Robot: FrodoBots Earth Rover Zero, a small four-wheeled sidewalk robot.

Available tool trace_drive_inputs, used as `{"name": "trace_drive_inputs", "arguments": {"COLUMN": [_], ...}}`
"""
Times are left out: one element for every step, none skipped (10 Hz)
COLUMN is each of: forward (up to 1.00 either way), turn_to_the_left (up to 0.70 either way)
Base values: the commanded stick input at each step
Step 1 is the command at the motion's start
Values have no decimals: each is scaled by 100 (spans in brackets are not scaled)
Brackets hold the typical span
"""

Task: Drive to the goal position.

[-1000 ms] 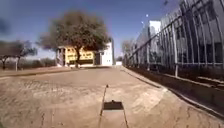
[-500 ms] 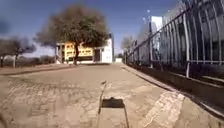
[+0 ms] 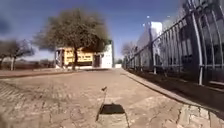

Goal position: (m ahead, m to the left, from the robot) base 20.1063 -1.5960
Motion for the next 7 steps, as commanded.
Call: {"name": "trace_drive_inputs", "arguments": {"forward": [100, 100, 100, 100, 100, 100, 100], "turn_to_the_left": [0, 0, 0, 0, 0, 0, 0]}}
